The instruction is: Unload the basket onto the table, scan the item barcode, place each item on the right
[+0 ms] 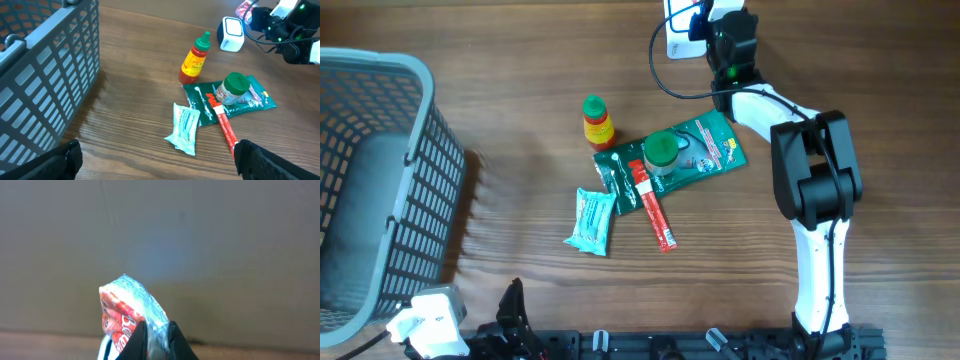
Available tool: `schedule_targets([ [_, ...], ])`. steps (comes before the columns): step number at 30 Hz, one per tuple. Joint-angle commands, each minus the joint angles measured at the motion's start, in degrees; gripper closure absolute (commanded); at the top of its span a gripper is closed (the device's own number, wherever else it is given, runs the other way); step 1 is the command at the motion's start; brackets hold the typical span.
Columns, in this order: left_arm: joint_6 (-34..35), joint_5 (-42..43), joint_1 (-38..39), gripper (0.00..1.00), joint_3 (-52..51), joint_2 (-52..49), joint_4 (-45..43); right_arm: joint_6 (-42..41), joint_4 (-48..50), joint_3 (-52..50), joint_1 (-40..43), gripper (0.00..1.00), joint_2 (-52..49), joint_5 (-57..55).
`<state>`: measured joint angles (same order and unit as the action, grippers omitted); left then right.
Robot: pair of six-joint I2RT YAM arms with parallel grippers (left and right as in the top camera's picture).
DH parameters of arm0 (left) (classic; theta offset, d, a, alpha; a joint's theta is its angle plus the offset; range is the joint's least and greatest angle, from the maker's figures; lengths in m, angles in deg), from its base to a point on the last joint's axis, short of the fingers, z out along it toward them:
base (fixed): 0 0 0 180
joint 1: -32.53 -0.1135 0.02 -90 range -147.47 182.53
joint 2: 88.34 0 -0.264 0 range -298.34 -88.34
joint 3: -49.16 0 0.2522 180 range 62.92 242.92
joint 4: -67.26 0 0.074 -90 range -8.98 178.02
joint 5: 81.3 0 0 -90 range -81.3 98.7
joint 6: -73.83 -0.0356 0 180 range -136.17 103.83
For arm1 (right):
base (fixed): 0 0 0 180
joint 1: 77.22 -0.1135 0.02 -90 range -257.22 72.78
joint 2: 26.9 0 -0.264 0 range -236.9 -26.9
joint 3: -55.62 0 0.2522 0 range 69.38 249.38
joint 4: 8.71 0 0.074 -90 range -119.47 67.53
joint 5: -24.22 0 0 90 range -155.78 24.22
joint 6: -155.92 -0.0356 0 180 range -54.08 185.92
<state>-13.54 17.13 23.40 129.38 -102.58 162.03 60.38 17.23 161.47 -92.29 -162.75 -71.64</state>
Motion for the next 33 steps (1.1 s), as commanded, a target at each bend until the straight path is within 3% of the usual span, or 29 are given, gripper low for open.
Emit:
schedule_targets([
  [1,-0.09,0.48,-0.37,0.0,-0.24,0.15,-0.13,-0.44,-4.57,1.44,0.87,0.96,8.31,-1.95],
  [7,-0.09,0.48,-0.37,0.0,-0.24,0.15,-0.13,0.59,-20.59,1.44,6.6,0.96,22.62,-15.04],
  [14,-0.09,0.48,-0.37,0.0,-0.24,0.15,-0.13,2.91,-44.59,1.38,23.28,0.96,28.89,-27.74],
  [19,-0.09,0.48,-0.37,0.0,-0.24,0.15,-0.13,-6.51,-56.76,1.16,40.22,0.96,25.16,-22.1],
  [23,-0.09,0.48,-0.37,0.0,-0.24,0.15,-0.13,-6.64,-61.0,1.16,50.82,0.96,19.02,-10.32],
  [27,-0.09,0.48,-0.37,0.0,-0.24,0.15,-0.13,-6.67,-63.17,1.16,56.22,0.95,14.1,-3.78],
  [31,-0.09,0.48,-0.37,0.0,-0.24,0.15,-0.13,-6.64,-63.28,1.16,58.14,0.83,12.85,0.63],
  [32,-0.09,0.48,-0.37,0.0,-0.24,0.15,-0.13,-6.64,-63.01,1.22,58.16,0.69,13.25,2.51],
  [33,-0.09,0.48,-0.37,0.0,-0.24,0.15,-0.13,-6.67,-62.82,1.22,58.16,0.44,13.97,4.94],
])
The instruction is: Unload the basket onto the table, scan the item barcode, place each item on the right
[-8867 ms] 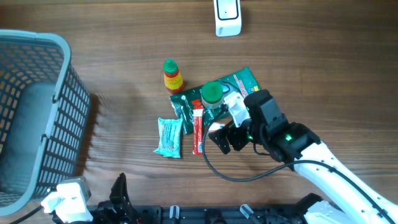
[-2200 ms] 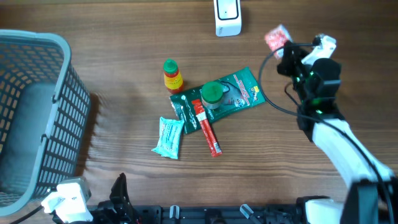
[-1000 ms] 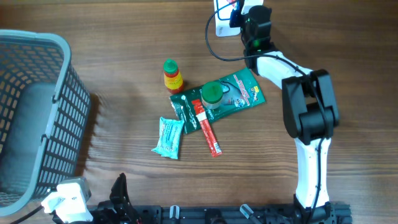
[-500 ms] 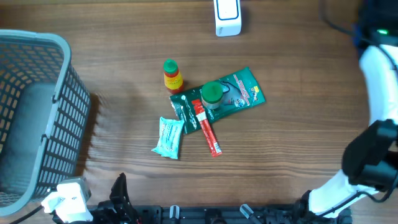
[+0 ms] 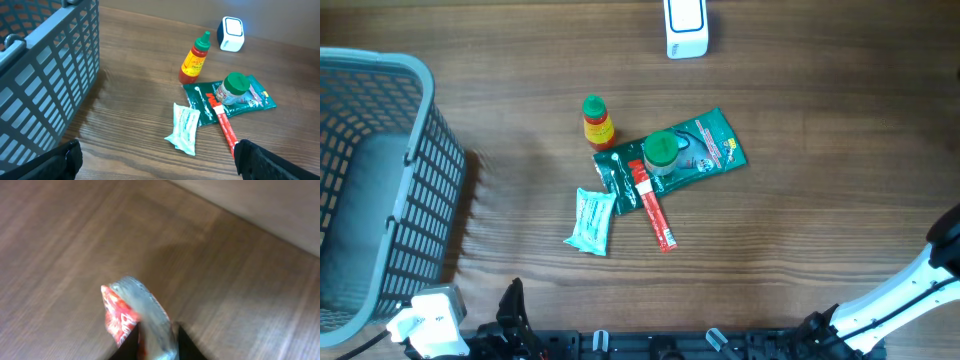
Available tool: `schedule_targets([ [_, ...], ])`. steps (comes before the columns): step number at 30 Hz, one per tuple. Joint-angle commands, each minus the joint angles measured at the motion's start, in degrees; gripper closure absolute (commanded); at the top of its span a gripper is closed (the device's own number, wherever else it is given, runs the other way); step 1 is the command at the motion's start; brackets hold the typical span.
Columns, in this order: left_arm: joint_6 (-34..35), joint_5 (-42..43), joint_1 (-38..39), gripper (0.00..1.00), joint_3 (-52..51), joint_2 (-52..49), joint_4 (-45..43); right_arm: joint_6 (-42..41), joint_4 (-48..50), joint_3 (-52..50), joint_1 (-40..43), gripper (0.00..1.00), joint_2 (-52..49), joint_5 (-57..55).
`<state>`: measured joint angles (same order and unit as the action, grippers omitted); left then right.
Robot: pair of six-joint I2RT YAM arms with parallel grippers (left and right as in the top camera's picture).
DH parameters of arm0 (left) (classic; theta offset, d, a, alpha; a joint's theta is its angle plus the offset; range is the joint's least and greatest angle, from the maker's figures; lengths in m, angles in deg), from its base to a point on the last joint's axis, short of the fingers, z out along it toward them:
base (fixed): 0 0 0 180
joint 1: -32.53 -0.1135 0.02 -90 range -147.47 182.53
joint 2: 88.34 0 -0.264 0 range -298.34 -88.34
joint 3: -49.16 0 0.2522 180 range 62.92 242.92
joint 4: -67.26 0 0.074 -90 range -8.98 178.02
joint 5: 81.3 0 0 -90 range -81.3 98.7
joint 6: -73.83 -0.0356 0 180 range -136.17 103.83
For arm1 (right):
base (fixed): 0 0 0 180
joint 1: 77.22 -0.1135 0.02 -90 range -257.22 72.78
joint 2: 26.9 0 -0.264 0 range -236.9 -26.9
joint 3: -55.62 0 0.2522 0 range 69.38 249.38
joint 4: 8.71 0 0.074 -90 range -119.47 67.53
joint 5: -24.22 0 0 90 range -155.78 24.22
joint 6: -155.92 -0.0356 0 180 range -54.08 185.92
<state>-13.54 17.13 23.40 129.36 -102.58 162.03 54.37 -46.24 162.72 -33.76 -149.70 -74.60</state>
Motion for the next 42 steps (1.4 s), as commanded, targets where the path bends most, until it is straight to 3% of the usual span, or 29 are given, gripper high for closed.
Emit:
schedule_targets([
  [1,-0.09,0.48,-0.37,0.0,-0.22,0.15,-0.13,-0.76,0.76,-0.02,-0.48,0.22,1.99,11.3],
  [2,-0.09,0.48,-0.37,0.0,-0.22,0.15,-0.13,-1.22,0.85,-0.02,-0.55,0.0,3.1,14.43],
  [11,-0.09,0.48,-0.37,0.0,-0.22,0.15,-0.13,-28.63,-3.91,-0.02,-3.1,0.0,17.66,52.41],
  [14,-0.09,0.48,-0.37,0.0,-0.22,0.15,-0.13,-30.6,-11.56,-0.02,-7.8,0.0,20.22,56.35],
  [19,-0.09,0.48,-0.37,0.0,-0.22,0.15,-0.13,-32.09,-24.74,-0.02,-20.15,0.0,21.14,52.65],
  [23,-0.09,0.48,-0.37,0.0,-0.22,0.15,-0.13,-42.73,-33.81,-0.02,-32.89,0.0,21.14,42.36],
  [27,-0.09,0.48,-0.37,0.0,-0.22,0.15,-0.13,-55.74,-36.06,-0.02,-44.57,0.0,21.11,39.74],
  [29,-0.09,0.48,-0.37,0.0,-0.22,0.15,-0.13,-56.85,-35.39,-0.02,-49.03,0.0,21.03,39.39],
  [31,-0.09,0.48,-0.37,0.0,-0.22,0.15,-0.13,-56.96,-37.55,-0.07,-53.2,0.0,21.0,33.22],
  [34,-0.09,0.48,-0.37,0.0,-0.22,0.15,-0.13,-68.91,-44.17,-0.09,-58.97,0.0,20.92,24.92],
  [42,-0.09,0.48,-0.37,0.0,-0.22,0.15,-0.13,-77.42,-40.89,-0.09,-71.45,0.0,20.15,16.17],
])
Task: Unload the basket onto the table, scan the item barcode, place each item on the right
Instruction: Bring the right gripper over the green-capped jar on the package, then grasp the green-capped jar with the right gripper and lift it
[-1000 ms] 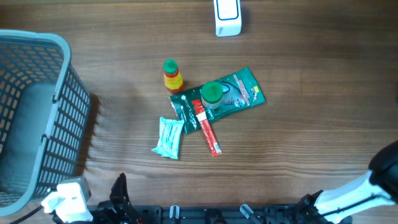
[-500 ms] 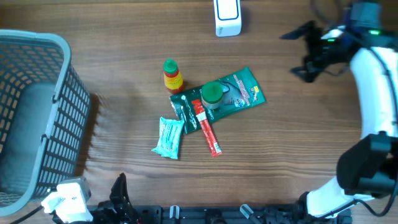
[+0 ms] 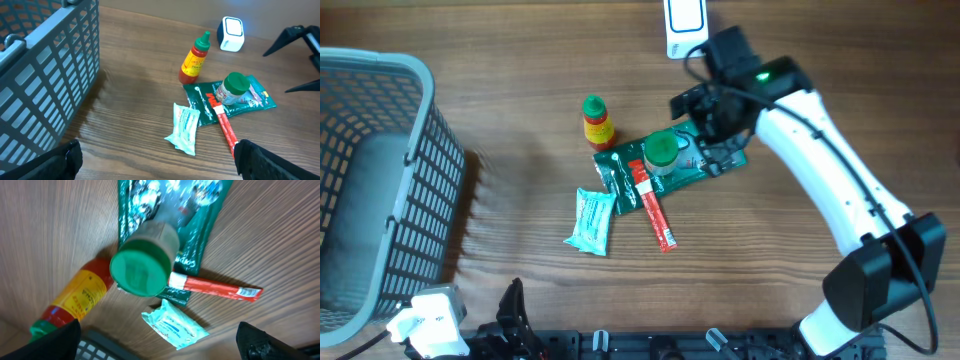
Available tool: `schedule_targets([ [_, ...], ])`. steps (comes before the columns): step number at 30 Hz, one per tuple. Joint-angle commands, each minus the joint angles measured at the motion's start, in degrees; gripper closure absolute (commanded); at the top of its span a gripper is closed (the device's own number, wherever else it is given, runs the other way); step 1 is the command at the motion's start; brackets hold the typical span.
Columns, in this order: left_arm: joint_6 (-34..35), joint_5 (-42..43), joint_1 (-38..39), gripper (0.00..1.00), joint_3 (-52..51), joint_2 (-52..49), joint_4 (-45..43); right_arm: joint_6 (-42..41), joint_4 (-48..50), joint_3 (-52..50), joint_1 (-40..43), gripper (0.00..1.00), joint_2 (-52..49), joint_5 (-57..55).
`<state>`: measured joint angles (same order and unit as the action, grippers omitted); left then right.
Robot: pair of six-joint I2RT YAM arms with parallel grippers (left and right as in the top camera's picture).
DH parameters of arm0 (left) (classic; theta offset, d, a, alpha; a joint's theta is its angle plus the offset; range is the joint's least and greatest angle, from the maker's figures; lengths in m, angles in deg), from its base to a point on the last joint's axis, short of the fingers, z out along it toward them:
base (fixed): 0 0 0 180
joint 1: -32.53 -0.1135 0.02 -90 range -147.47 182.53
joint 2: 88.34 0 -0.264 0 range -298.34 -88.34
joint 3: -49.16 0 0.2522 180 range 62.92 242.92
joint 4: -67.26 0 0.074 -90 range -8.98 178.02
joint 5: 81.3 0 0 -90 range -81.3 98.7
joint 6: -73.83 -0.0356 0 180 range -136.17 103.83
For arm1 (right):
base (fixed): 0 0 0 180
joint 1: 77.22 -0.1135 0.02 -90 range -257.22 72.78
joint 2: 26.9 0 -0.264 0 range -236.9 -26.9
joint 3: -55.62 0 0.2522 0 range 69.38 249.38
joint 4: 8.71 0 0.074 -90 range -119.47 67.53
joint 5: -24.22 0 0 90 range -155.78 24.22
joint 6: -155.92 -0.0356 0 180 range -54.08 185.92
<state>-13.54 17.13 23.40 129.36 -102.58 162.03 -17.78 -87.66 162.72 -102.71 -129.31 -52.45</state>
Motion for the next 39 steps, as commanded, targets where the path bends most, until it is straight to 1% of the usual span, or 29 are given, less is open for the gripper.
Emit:
schedule_targets([
  [1,-0.09,0.48,-0.37,0.0,-0.22,0.15,-0.13,-5.38,0.98,-0.09,-3.26,0.0,-0.98,-6.25],
  [4,-0.09,0.48,-0.37,0.0,-0.22,0.15,-0.13,-4.59,2.58,-0.09,-3.96,0.0,-4.9,-6.05],
  [6,-0.09,0.48,-0.37,0.0,-0.22,0.15,-0.13,-1.62,5.2,-0.09,-4.02,0.0,-7.93,-5.99],
  [10,-0.09,0.48,-0.37,0.0,-0.22,0.15,-0.13,-0.04,8.02,-0.09,-4.24,0.0,-12.33,-5.97],
  [16,-0.09,0.48,-0.37,0.0,-0.22,0.15,-0.13,1.88,10.99,-0.09,-4.57,0.01,-16.33,-4.35],
  [18,-0.09,0.48,-0.37,0.0,-0.22,0.15,-0.13,4.28,11.02,-0.09,-4.68,0.12,-16.33,-3.82],
  [22,-0.09,0.48,-0.37,0.0,-0.22,0.15,-0.13,14.19,10.21,-0.02,-4.83,0.39,-16.2,-2.73],
  [25,-0.09,0.48,-0.37,0.0,-0.22,0.15,-0.13,18.6,8.11,-0.02,-4.83,0.43,-16.2,-2.23],
  [29,-0.09,0.48,-0.37,0.0,-0.22,0.15,-0.13,33.42,7.63,0.83,-4.37,0.43,-16.2,-2.25],
  [30,-0.09,0.48,-0.37,0.0,-0.22,0.15,-0.13,39.63,5.7,2.25,-3.56,0.43,-15.98,-2.12],
  [33,-0.09,0.48,-0.37,0.0,-0.22,0.15,-0.13,54.51,-0.76,6.91,-0.5,0.41,-14.67,-2.08],
  [34,-0.09,0.48,-0.37,0.0,-0.22,0.15,-0.13,62.71,-3.23,9.01,1.14,0.39,-14.14,-2.1],
  [35,-0.09,0.48,-0.37,0.0,-0.22,0.15,-0.13,68.59,-4.79,10.27,2.38,0.37,-13.88,-2.32],
  [38,-0.09,0.48,-0.37,0.0,-0.22,0.15,-0.13,80.78,-6.99,10.86,4.74,0.37,-13.84,-2.56],
  [39,-0.09,0.48,-0.37,0.0,-0.22,0.15,-0.13,83.6,-6.8,10.29,4.96,0.37,-13.88,-2.54],
])
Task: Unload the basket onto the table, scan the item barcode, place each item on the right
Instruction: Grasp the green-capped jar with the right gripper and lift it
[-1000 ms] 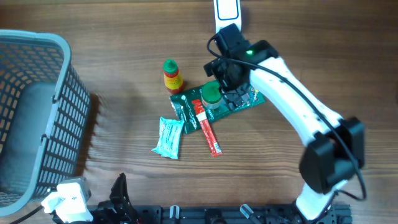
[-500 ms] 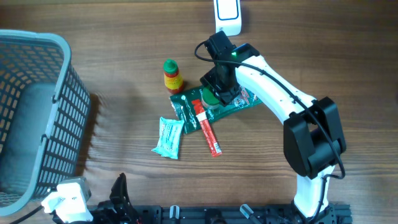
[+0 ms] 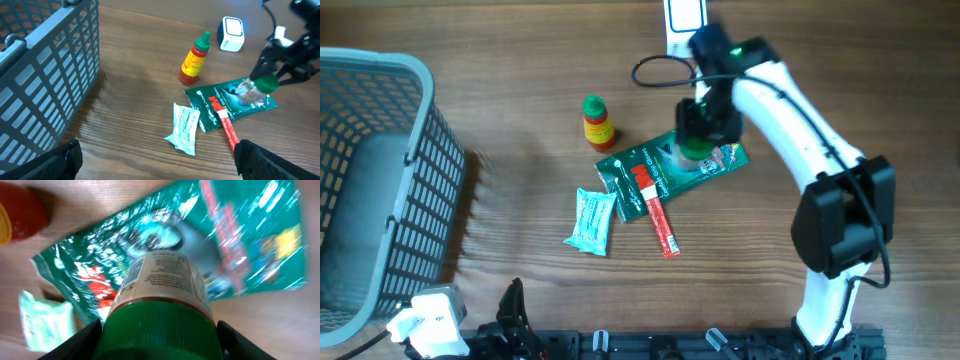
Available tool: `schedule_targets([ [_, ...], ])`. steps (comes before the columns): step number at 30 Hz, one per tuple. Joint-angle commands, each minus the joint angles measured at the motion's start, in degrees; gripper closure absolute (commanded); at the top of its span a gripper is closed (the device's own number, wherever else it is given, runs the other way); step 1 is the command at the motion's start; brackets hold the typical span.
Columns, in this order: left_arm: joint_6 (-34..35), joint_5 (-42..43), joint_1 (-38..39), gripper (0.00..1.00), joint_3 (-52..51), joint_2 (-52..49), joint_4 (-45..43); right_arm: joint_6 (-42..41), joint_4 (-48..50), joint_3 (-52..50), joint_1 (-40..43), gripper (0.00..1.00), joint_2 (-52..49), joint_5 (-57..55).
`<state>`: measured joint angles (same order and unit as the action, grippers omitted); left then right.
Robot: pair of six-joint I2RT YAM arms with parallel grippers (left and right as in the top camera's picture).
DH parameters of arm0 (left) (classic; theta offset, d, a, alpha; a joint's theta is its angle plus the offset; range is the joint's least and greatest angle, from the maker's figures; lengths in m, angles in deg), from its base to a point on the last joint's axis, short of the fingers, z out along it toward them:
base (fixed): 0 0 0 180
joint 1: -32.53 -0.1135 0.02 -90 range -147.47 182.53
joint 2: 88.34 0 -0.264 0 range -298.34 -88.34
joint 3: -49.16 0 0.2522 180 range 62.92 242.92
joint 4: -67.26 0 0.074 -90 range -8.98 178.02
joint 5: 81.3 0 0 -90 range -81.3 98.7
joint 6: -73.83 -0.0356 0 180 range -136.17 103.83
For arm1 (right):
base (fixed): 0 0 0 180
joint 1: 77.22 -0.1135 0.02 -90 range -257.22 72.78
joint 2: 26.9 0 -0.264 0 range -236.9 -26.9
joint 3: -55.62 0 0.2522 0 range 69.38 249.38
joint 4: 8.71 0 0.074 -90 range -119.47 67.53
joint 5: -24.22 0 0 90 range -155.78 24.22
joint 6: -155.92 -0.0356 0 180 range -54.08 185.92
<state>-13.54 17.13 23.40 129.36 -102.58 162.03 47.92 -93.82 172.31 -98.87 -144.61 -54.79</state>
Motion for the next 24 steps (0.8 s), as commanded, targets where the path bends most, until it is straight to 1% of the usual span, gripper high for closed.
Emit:
schedule_targets([
  [1,-0.09,0.48,-0.37,0.0,-0.22,0.15,-0.13,20.09,0.2,0.09,1.09,0.36,1.42,-0.2],
  [3,-0.09,0.48,-0.37,0.0,-0.22,0.15,-0.13,22.93,2.4,-1.07,0.83,0.3,1.29,-0.2],
  [6,-0.09,0.48,-0.37,0.0,-0.22,0.15,-0.13,27.15,2.45,-1.4,0.13,0.27,1.22,-0.2],
  [8,-0.11,0.48,-0.37,0.0,-0.22,0.15,-0.13,28.26,1.97,-1.4,-0.15,0.24,1.22,-0.9],
  [9,-0.09,0.48,-0.37,0.0,-0.22,0.15,-0.13,28.44,1.75,-1.4,-0.15,0.23,1.22,-1.09],
  [12,-0.09,0.48,-0.37,0.0,-0.22,0.15,-0.13,28.65,1.4,-1.38,-0.15,0.17,1.22,-1.55],
  [13,-0.09,0.48,-0.37,0.0,-0.22,0.15,-0.13,29.07,1.36,-1.38,-0.15,0.15,1.22,-1.53],
  [15,-0.09,0.48,-0.37,0.0,-0.22,0.15,-0.13,28.92,1.49,-1.38,-0.15,0.07,1.22,-1.53],
  [16,-0.09,0.48,-0.37,0.0,-0.22,0.15,-0.13,28.37,1.46,-1.31,-0.15,0.01,1.25,-1.49],
  [21,-0.09,0.48,-0.37,0.0,-0.22,0.15,-0.13,9.49,-1.25,5.27,-0.13,0.0,1.73,-4.11],
  [22,-0.09,0.48,-0.37,0.0,-0.22,0.15,-0.13,2.08,-3.23,8.15,-0.07,0.0,1.81,-5.16],
  [23,-0.09,0.48,-0.37,0.0,-0.22,0.15,-0.13,-7.28,-5.25,10.78,-0.02,0.0,1.81,-5.18],
  [24,-0.09,0.48,-0.37,0.0,-0.22,0.15,-0.13,-14.03,-5.99,11.43,-0.02,0.0,1.9,-5.18],
])
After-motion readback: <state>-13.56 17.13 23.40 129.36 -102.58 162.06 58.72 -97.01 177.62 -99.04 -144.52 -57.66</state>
